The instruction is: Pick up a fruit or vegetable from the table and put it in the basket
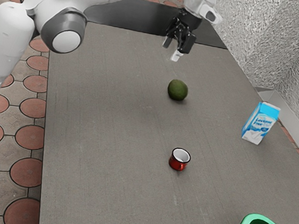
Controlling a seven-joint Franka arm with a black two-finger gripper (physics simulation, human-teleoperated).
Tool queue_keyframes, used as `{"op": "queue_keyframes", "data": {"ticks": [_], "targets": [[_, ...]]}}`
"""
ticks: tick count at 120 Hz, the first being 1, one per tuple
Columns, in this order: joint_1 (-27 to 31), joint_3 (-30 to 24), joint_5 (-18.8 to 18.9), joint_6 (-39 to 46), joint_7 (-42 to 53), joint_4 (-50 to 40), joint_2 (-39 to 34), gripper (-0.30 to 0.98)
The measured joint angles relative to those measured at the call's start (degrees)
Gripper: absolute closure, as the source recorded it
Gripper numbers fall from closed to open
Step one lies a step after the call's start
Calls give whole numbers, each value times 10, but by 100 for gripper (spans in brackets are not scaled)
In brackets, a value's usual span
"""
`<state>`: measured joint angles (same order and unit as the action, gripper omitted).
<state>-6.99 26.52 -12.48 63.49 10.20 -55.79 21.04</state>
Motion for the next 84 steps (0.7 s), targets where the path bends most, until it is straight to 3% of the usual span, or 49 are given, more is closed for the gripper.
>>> {"op": "queue_keyframes", "data": {"ticks": [40, 48, 64, 84], "targets": [[6, 0, -10, 92, 49, 1, -1, 0], [5, -2, -9, 98, 56, 15, -32, 0], [0, -46, -7, 125, 86, 86, -58, 0], [1, -54, 3, 160, 144, 79, -36, 0]]}}
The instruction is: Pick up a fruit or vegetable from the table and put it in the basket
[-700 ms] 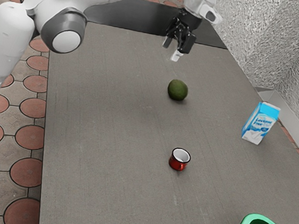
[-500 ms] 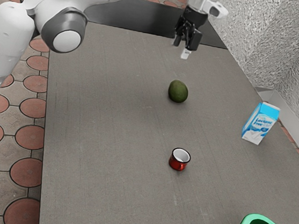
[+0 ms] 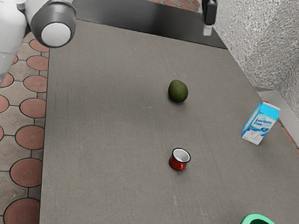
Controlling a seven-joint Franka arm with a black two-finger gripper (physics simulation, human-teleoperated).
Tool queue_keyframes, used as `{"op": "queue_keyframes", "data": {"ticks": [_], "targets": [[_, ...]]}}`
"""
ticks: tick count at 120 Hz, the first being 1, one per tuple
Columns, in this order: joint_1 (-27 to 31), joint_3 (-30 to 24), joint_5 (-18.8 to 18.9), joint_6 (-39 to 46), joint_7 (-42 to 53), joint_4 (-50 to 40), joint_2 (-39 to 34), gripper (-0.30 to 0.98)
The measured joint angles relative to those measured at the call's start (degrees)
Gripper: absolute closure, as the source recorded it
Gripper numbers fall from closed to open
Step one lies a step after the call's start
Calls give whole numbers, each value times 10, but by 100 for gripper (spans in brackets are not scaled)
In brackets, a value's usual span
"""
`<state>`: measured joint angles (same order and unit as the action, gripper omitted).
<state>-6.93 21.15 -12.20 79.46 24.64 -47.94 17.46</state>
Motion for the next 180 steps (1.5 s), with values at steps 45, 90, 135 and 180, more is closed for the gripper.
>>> {"op": "queue_keyframes", "data": {"ticks": [45, 90, 135, 180], "targets": [[100, -24, -9, 89, 198, -18, 163, 0], [160, -68, -9, 130, 444, 4, 227, 0], [174, -73, -8, 100, 580, 3, 247, 0], [187, -88, -9, 88, 655, 3, 265, 0]]}}
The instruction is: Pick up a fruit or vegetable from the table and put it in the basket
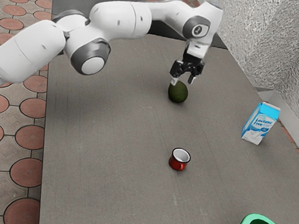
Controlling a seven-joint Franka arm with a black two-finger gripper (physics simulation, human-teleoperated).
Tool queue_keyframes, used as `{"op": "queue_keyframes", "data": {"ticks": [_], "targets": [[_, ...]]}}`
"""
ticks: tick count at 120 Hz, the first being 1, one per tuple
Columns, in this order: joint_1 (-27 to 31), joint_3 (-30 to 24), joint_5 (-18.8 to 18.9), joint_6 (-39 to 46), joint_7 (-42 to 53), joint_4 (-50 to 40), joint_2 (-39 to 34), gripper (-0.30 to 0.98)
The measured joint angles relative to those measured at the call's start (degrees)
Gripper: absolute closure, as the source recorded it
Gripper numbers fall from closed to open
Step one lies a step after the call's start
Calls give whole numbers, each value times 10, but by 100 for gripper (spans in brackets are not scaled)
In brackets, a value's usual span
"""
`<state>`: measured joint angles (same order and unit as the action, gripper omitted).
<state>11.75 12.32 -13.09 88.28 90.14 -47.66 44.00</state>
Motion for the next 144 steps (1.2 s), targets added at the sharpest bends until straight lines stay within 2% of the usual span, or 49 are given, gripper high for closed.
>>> {"op": "queue_keyframes", "data": {"ticks": [99, 112, 122, 128, 133, 144], "targets": [[18, -26, 0, -2, 65, 0, 34, 0], [18, -27, 0, 0, 68, 0, 35, 20], [18, -28, 0, 3, 71, 0, 35, 28], [18, -28, -1, 4, 72, 0, 32, 37], [16, -28, -2, 4, 73, 0, 10, 45], [-15, -30, -3, 1, 70, -2, -44, 50]]}}
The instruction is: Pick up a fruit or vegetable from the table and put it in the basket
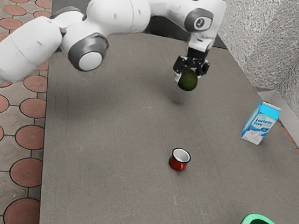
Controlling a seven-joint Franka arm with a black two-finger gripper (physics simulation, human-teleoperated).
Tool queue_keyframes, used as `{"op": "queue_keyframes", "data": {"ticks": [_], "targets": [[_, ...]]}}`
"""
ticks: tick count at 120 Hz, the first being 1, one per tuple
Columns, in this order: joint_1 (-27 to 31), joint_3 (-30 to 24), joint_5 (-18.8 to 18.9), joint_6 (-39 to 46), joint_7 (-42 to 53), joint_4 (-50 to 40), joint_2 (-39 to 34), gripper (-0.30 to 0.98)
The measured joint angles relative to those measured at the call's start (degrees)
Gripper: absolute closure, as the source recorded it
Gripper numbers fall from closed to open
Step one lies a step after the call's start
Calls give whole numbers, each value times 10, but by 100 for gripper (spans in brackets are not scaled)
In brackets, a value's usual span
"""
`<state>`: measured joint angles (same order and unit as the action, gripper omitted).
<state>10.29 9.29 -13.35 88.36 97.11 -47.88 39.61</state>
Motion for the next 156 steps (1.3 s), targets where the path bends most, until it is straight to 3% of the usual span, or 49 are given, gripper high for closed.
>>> {"op": "queue_keyframes", "data": {"ticks": [18, 26, 34, 49, 65, 81, 90, 105, 146, 152, 156], "targets": [[-237, -1, 17, -3, -25, -78, -121, 54], [-323, -11, 23, 9, -39, -69, -109, 56], [-357, -55, 26, 37, -53, -25, -52, 56], [-366, -157, 14, 152, -78, 20, 33, 55], [-357, -200, -117, 316, -112, 36, 81, 47], [-362, -243, -171, 463, -155, 44, 112, 43], [-363, -249, -177, 511, -176, 45, 115, 24], [-363, -250, -183, 557, -202, 45, 119, 9], [-361, -251, -187, 593, -250, 41, 117, 1], [-328, -210, -184, 524, -262, 40, 93, 1], [-313, -156, -153, 458, -273, 40, 57, 1]]}}
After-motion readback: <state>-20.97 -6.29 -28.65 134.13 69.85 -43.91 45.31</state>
